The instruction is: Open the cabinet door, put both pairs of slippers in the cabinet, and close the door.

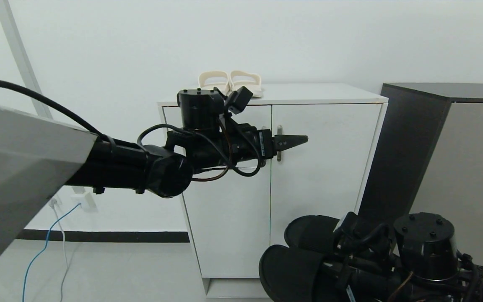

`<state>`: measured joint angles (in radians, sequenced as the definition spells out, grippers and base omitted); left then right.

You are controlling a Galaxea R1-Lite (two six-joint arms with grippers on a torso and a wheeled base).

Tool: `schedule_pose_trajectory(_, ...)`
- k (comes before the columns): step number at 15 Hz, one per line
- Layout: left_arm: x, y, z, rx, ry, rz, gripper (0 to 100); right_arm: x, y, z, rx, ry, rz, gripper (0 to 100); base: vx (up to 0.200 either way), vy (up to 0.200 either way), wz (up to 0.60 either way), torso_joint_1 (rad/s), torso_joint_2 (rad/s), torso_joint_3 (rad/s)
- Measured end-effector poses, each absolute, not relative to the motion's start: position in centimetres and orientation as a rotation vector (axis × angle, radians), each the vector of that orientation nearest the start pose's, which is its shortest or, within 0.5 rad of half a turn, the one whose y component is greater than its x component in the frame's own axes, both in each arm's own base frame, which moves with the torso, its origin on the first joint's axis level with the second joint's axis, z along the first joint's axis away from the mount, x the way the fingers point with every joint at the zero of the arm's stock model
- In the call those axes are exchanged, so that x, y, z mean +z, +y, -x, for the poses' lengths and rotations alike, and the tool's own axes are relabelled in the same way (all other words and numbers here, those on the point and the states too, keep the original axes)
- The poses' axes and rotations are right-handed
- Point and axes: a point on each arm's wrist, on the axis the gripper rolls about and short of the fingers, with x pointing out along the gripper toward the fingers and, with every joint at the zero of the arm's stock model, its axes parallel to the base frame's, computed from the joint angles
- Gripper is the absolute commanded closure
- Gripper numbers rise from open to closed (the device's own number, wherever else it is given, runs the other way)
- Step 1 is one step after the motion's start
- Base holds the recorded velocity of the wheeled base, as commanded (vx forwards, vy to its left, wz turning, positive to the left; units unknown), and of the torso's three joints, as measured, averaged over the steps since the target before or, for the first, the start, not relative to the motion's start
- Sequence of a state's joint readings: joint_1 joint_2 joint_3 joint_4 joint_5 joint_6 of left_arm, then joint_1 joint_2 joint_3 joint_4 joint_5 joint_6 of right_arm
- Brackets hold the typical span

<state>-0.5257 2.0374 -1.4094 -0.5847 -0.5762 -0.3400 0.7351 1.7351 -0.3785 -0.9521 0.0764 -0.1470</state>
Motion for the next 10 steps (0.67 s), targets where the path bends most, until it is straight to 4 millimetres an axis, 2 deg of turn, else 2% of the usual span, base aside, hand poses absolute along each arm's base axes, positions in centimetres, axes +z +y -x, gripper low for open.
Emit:
schedule_pose_trajectory(5, 22.0, -23.1, -38.7, -1.065, 0.276, 0.365, 0, 10.0, 17.1, -18.8, 0.825, 0.337, 0.271, 100, 0.0, 0.0, 0.0, 0.0, 0.0, 0.0)
schedule_pose_trajectory(10, 21.3, -23.7, -40.9, -0.923, 0.281, 0.371, 0, 9.9, 17.1, -18.9, 0.825, 0.343, 0.274, 100, 0.0, 0.0, 0.0, 0.0, 0.0, 0.0)
